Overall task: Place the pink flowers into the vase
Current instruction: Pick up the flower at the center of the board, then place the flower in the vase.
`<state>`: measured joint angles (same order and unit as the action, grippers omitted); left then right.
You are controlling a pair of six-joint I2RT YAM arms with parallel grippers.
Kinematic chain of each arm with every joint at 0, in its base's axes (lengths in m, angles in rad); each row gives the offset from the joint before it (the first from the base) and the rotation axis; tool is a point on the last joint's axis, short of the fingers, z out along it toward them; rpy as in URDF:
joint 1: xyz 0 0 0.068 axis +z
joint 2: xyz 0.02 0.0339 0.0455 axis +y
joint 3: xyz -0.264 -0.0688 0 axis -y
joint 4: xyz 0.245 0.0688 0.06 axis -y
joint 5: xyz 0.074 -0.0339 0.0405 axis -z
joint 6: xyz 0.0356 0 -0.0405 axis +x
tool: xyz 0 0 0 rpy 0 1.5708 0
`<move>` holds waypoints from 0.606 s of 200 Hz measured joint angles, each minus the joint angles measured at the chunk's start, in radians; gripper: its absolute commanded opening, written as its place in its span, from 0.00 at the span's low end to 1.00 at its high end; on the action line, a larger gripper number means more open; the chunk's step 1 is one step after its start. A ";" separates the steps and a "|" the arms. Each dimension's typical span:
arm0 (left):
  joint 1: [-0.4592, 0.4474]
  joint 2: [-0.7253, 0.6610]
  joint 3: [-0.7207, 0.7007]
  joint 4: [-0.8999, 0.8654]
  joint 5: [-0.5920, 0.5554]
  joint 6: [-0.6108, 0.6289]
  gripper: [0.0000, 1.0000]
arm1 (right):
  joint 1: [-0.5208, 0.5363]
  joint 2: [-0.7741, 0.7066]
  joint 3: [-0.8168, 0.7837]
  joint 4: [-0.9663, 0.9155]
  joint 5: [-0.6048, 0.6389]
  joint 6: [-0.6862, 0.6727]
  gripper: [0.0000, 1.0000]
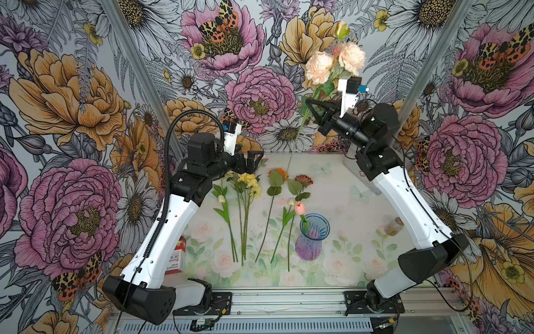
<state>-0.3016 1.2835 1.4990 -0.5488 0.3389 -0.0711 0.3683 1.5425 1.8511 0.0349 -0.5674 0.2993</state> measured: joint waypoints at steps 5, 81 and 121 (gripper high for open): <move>0.003 -0.002 -0.005 0.000 -0.006 -0.001 0.99 | -0.003 -0.021 0.000 -0.012 0.004 -0.007 0.00; 0.005 0.022 -0.047 0.021 -0.040 -0.047 0.99 | -0.017 -0.412 -0.149 -0.163 0.060 -0.062 0.00; 0.003 0.025 -0.069 0.030 -0.040 -0.061 0.99 | -0.017 -0.544 -0.305 -0.221 0.094 -0.053 0.00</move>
<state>-0.2981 1.3087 1.4303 -0.5186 0.2993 -0.1322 0.3515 0.9981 1.5459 -0.1860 -0.4732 0.2462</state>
